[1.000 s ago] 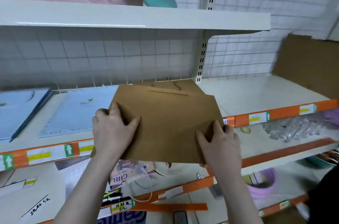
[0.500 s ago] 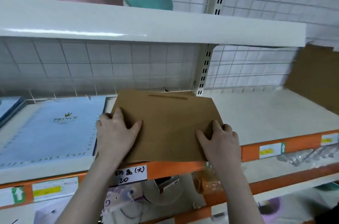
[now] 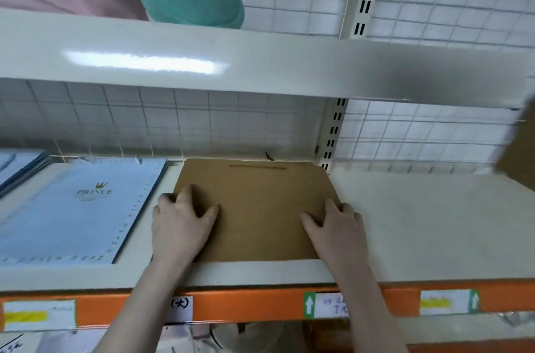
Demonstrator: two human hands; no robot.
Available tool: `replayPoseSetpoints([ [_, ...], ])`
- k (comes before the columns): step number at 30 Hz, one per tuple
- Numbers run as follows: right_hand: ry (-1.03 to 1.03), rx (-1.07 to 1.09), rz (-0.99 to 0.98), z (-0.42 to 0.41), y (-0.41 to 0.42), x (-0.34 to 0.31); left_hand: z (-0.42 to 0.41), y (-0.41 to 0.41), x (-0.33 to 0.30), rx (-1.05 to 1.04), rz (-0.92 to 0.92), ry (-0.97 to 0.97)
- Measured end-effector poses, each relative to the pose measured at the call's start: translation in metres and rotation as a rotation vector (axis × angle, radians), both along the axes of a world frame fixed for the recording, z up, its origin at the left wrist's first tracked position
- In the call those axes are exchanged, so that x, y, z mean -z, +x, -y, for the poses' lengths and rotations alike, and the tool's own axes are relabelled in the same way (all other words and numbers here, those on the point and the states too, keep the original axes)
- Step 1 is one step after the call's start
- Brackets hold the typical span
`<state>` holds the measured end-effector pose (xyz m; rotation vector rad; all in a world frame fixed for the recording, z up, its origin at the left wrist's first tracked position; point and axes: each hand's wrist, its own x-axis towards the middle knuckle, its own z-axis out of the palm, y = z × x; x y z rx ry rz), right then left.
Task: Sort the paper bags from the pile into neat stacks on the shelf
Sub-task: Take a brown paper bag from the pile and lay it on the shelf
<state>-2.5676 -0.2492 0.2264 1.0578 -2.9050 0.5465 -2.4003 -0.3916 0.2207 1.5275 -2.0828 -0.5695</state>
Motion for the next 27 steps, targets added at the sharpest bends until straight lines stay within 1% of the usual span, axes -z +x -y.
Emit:
replayPoseSetpoints([
  [3,0.03,-0.025,0.018,0.007,-0.006,0.006,0.004,-0.003,0.005,-0.015,0.018,0.005],
  [13,0.111,-0.02,-0.046,0.031,-0.022,0.022,0.015,-0.01,0.024,-0.018,0.08,0.004],
  [20,0.138,-0.038,-0.079,0.04,-0.028,0.026,0.033,-0.016,0.022,0.039,0.221,0.02],
  [27,0.158,-0.033,-0.063,0.051,-0.033,0.028,0.043,-0.025,0.023,0.079,0.298,0.052],
])
